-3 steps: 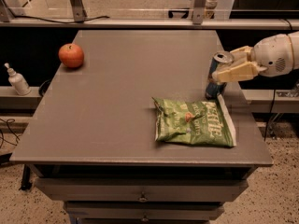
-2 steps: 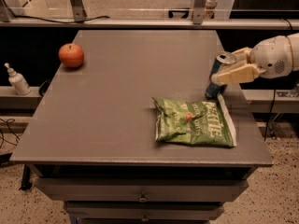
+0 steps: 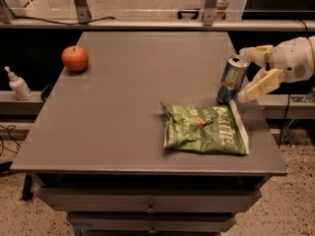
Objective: Move redbull can near green jalapeno chip bag
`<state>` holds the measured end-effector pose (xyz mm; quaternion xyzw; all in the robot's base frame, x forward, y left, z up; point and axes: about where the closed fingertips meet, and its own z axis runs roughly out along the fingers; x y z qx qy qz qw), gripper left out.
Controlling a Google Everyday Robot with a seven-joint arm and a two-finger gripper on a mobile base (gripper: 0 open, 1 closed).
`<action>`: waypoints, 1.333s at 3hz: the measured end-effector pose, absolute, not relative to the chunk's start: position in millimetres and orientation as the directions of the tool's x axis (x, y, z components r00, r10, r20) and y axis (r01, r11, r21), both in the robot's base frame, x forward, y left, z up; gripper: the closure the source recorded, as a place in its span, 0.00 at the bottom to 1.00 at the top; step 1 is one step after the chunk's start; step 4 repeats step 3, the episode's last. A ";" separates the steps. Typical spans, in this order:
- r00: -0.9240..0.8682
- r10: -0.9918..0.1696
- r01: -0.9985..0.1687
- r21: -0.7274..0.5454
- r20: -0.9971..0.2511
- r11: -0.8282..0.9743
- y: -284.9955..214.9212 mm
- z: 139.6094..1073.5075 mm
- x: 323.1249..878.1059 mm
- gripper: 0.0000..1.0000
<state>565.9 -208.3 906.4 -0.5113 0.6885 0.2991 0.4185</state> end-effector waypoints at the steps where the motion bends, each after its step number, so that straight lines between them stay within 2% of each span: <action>1: -0.150 -0.485 -0.925 -0.051 -0.862 0.376 -251.3 910.2 570.2 0.00; 2: -0.179 -0.525 -0.868 -0.117 -0.832 0.483 -317.4 925.3 572.3 0.00; 4: -0.170 -0.524 -0.868 -0.125 -0.835 0.480 -315.2 929.6 574.6 0.00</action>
Offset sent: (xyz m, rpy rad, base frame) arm 0.0052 -0.2044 0.0470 -0.2125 -0.1180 -0.3812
